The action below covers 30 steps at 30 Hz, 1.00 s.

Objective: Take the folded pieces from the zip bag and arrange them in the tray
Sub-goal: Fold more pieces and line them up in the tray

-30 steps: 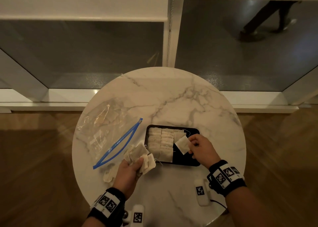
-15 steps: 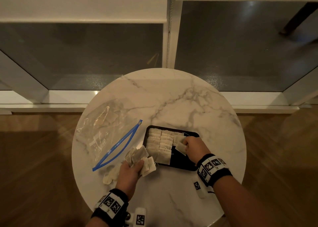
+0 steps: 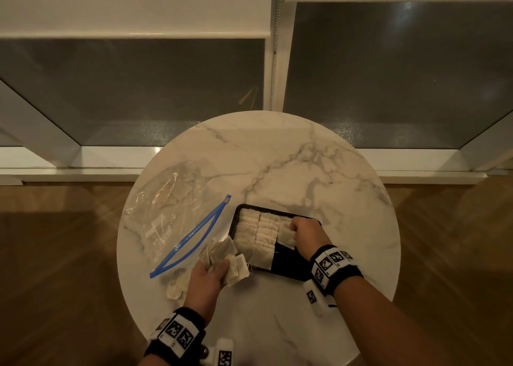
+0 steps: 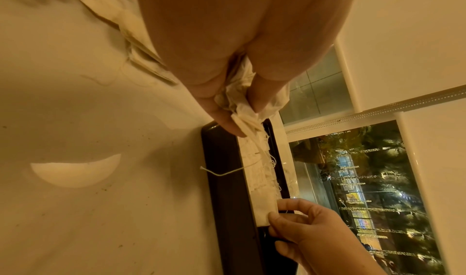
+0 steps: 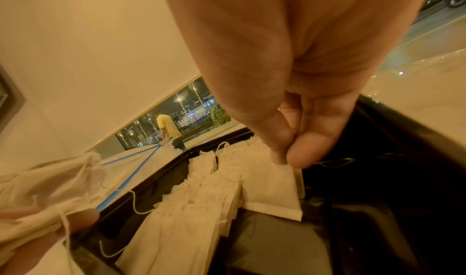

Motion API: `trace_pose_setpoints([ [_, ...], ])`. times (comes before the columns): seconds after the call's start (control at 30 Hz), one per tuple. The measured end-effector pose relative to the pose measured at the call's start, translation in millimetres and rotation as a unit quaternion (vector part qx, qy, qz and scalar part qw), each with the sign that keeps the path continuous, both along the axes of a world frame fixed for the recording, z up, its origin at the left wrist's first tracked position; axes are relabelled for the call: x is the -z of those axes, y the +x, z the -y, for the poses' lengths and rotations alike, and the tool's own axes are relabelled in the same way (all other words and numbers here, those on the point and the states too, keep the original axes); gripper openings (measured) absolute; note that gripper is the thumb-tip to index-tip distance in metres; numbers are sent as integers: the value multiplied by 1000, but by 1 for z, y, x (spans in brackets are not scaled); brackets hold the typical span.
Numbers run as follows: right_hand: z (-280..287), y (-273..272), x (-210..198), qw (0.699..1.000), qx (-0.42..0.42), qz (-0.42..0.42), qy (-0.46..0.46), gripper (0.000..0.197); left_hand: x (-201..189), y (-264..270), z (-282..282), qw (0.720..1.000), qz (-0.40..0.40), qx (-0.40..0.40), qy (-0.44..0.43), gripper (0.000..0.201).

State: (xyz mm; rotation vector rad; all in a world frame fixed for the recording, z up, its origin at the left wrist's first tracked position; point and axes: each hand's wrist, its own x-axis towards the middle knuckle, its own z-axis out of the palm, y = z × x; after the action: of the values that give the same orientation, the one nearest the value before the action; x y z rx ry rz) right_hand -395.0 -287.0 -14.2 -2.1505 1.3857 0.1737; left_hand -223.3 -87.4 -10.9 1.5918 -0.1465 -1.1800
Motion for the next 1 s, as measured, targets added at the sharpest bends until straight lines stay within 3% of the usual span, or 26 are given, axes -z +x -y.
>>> trace_pose_setpoints([
  [0.2, 3, 4, 5, 1000, 12, 17, -9, 19, 1, 0, 0, 1000, 4, -1, 6, 26],
  [0.7, -4, 1, 16, 992, 74, 88, -46, 36, -1, -3, -1, 1000, 0, -5, 8, 28],
  [0.87, -10, 1, 16, 980, 150, 111, -62, 26, -5, -3, -1, 1000, -5, 2, -7, 27],
  [1.0, -15, 2, 19, 972, 210, 105, -24, 12, -5, -4, -1, 1000, -7, 2, -9, 30],
])
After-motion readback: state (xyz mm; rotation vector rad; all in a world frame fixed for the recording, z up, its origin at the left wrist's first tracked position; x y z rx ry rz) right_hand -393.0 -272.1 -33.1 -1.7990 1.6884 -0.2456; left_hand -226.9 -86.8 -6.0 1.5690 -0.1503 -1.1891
